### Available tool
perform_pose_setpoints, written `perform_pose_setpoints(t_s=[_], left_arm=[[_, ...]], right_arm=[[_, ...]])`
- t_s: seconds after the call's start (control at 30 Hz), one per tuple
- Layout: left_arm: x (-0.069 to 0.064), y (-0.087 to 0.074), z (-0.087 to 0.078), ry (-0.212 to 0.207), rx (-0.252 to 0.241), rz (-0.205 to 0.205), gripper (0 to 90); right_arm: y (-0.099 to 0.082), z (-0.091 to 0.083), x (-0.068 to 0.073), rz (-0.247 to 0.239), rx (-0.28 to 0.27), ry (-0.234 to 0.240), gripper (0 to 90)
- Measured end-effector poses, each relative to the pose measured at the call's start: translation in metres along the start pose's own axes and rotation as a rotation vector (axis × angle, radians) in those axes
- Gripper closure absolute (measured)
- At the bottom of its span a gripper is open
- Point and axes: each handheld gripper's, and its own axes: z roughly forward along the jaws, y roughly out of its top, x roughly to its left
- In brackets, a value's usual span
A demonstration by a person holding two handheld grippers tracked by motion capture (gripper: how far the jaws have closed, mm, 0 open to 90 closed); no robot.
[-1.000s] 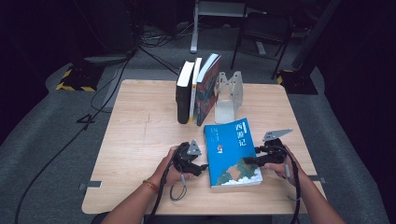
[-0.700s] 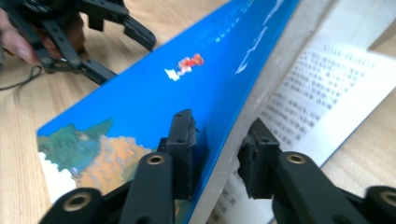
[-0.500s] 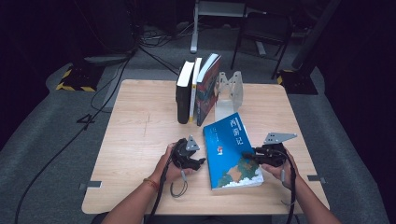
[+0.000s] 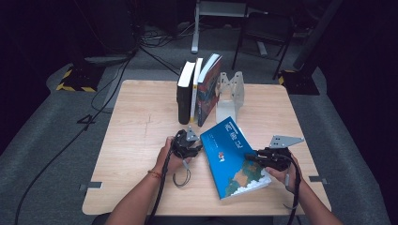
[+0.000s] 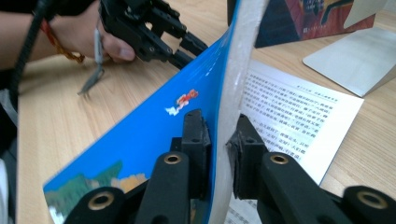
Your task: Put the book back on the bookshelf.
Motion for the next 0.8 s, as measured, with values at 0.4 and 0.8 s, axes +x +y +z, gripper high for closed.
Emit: perform_pose_setpoints(t_s=[0.4, 0.8], left_arm=[[0.001, 0.000, -0.001, 0.007, 0.009, -0.012, 64.0], [0.002, -0.002, -0.001, -0.019, -0.006, -0.019, 57.1]], right_arm=[[0.004, 0.002, 0.000, -0.005, 0.034, -0.013, 77.5], [-0.001, 0.016, -0.024, 0.030, 0.211, 0.016, 52.7]])
